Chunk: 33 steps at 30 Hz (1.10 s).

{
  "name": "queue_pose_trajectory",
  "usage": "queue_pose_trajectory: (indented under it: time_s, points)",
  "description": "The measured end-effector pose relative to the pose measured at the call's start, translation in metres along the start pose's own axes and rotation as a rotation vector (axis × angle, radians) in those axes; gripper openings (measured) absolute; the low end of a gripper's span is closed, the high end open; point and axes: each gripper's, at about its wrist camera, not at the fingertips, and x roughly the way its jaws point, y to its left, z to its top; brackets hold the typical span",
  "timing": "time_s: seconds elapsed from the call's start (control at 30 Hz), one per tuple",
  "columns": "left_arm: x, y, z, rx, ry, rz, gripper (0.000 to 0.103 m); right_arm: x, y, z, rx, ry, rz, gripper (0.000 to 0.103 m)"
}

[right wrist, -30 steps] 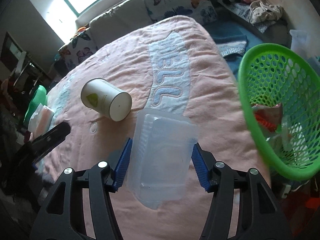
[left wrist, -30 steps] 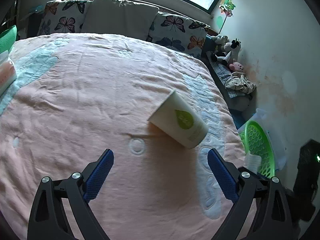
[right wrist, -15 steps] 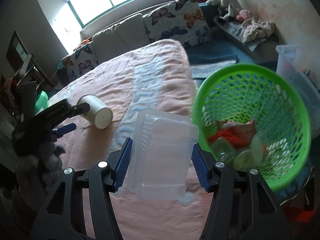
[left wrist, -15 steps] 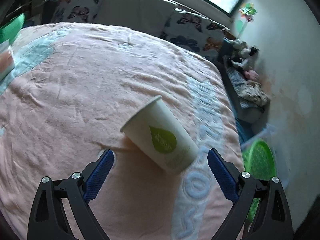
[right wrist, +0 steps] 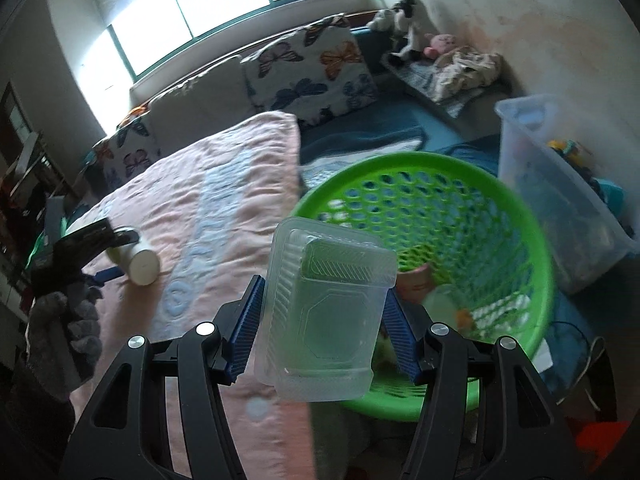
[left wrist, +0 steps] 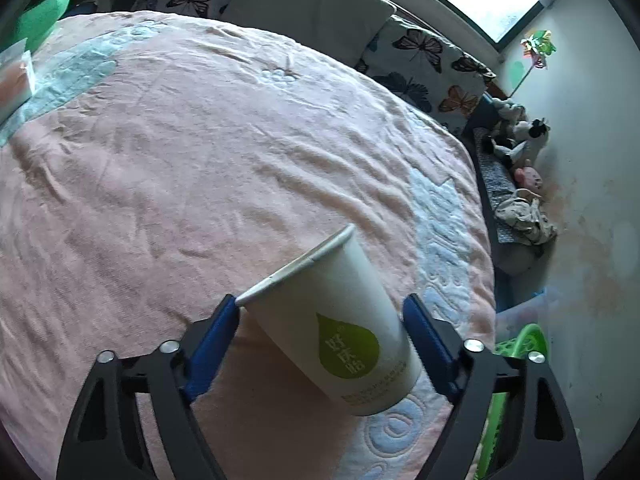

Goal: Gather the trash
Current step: 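Carry the clear container over the basket with the right gripper while the left lifts the cup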

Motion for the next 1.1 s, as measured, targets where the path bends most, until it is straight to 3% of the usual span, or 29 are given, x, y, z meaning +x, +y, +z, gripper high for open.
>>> queue_pose_trajectory:
  time_s: [0.3, 0.7, 0.83, 1.1]
  points:
    - [-0.021, -0.008, -0.004, 0.064, -0.042, -0.057, 0.063, 0.002, -0.043, 0.001, 0.046, -0.008, -0.076, 0.059]
    - [-0.047, -0.034, -0.017, 0.172, -0.069, -0.138, 0.057, 0.021, -0.068, -0.004, 0.100, 0.017, -0.118, 0.062]
    - [-0.057, -0.055, -0.025, 0.221, -0.073, -0.189, 0.057, 0.020, -0.070, -0.006, 0.109, 0.013, -0.120, 0.069]
    - [-0.064, -0.110, -0.048, 0.351, -0.050, -0.271, 0.057, 0.005, -0.071, -0.008, 0.108, -0.012, -0.100, 0.070]
